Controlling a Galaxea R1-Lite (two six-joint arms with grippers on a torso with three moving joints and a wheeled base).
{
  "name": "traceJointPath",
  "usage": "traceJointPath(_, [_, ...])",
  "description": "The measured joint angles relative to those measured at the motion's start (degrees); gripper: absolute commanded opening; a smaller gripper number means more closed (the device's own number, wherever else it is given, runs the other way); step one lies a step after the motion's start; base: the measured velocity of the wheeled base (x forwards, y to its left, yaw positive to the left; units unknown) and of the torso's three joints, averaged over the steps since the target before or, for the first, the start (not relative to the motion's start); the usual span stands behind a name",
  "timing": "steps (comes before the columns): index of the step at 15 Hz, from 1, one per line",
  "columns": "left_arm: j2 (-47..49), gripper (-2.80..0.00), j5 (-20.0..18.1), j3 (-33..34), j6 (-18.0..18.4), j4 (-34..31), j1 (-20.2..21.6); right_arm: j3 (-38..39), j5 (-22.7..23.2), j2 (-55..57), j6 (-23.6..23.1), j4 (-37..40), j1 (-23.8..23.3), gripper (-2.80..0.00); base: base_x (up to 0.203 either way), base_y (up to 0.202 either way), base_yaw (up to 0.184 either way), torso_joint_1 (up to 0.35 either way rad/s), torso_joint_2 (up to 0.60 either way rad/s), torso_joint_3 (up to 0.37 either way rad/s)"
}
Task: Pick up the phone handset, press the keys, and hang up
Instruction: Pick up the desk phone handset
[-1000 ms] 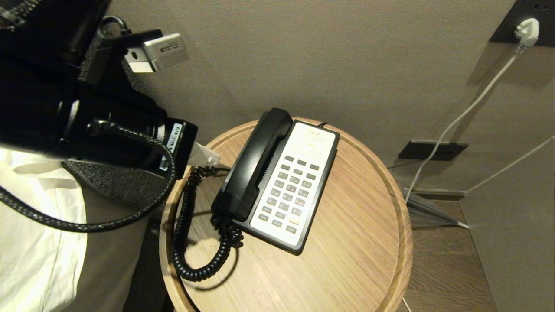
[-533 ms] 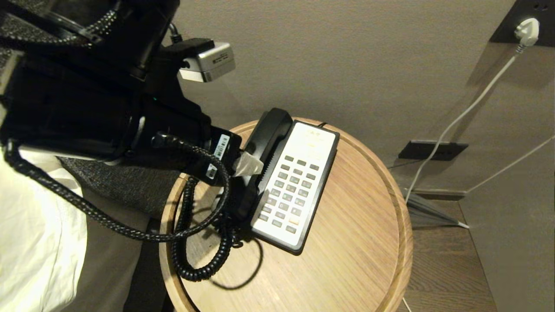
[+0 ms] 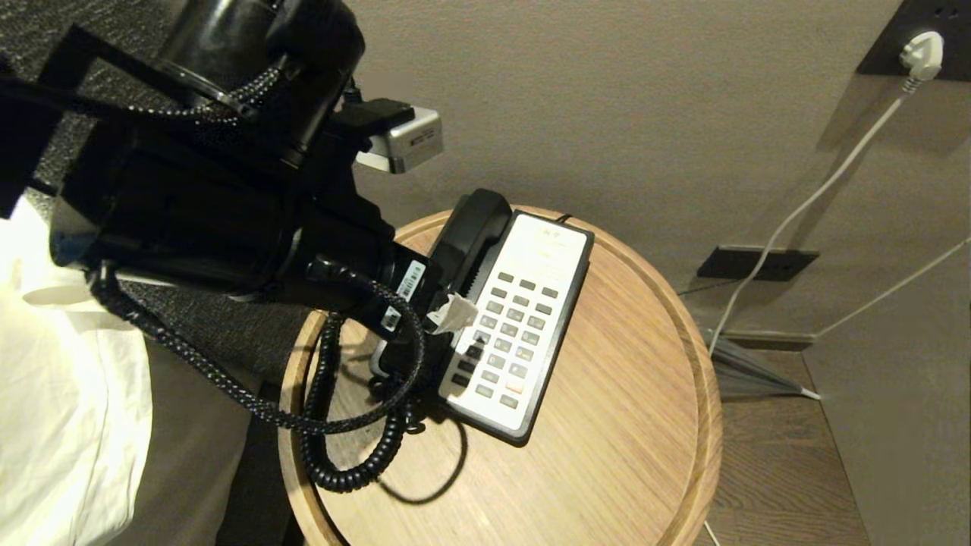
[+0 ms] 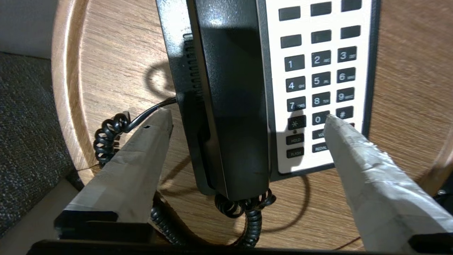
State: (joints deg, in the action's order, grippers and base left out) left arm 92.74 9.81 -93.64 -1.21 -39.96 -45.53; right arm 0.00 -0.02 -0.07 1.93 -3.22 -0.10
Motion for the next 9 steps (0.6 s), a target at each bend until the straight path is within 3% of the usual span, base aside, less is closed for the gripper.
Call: traceJointPath(9, [2.27, 0.00, 1.02, 0.61, 1.36, 2.71, 1.40, 0.00, 0.02, 0.00, -0.01, 0.02, 0.00, -2.80, 0.000, 0.000, 0.000, 0.000, 0.00, 0.000])
